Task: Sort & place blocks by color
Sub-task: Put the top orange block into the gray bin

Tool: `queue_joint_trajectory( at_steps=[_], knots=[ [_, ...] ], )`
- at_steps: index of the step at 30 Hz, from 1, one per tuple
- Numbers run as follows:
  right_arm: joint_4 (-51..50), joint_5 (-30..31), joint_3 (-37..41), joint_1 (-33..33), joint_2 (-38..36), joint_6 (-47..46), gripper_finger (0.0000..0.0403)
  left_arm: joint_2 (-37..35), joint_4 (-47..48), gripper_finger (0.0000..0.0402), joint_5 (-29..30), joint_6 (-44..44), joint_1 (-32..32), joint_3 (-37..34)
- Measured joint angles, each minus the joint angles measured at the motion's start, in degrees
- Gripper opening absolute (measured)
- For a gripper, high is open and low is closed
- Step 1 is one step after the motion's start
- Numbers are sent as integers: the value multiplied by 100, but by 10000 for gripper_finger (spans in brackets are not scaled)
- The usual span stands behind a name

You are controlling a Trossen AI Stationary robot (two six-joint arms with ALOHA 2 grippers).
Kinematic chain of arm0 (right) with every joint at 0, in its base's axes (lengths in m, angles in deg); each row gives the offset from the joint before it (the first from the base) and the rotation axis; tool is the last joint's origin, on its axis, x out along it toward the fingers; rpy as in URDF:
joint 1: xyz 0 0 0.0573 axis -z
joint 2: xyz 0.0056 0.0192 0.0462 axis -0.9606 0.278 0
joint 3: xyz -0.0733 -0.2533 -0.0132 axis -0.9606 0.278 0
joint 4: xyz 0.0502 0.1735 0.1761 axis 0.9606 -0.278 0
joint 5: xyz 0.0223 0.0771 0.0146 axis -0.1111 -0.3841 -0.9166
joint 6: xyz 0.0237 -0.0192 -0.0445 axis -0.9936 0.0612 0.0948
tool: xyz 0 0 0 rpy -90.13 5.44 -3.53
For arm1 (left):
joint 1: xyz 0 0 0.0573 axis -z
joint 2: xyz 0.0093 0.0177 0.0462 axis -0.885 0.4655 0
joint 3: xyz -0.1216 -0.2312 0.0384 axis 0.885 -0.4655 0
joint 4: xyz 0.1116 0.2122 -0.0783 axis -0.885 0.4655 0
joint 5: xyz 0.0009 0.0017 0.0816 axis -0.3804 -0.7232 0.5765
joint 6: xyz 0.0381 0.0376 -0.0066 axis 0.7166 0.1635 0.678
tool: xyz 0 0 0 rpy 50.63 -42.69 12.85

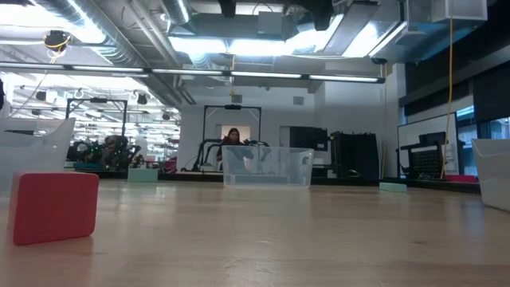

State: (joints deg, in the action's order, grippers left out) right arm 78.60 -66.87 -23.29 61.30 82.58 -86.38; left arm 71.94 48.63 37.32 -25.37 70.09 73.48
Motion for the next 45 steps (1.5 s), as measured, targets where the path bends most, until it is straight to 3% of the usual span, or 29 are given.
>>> queue_joint_trajectory(
  at_steps=[5,12,17,21,26,33,40,45],
  knots=[
    [-8,0,0,0,2,-3,236,0,2,116,62,12,11,-2],
    [9,24,1,0,2,80,135,-4,96,116,160,-52,11,-2],
    [-104,7,2,2,-61,85,135,-16,133,118,175,-26,5,-2],
    [-553,-2,2,1,-325,87,135,-160,421,179,156,35,-48,-15],
    [-1827,137,2,4,-919,133,135,-834,1657,234,58,-192,-246,-15],
    [-3942,173,5,-148,-2127,-325,135,-2274,2555,238,156,47,-403,-35],
    [-3888,917,4,-383,-2718,-119,135,-3286,2489,238,815,227,-49,-743],
    [-3825,898,4,-382,-2699,9,135,-3546,2147,238,1001,159,22,-1229]
  ],
)
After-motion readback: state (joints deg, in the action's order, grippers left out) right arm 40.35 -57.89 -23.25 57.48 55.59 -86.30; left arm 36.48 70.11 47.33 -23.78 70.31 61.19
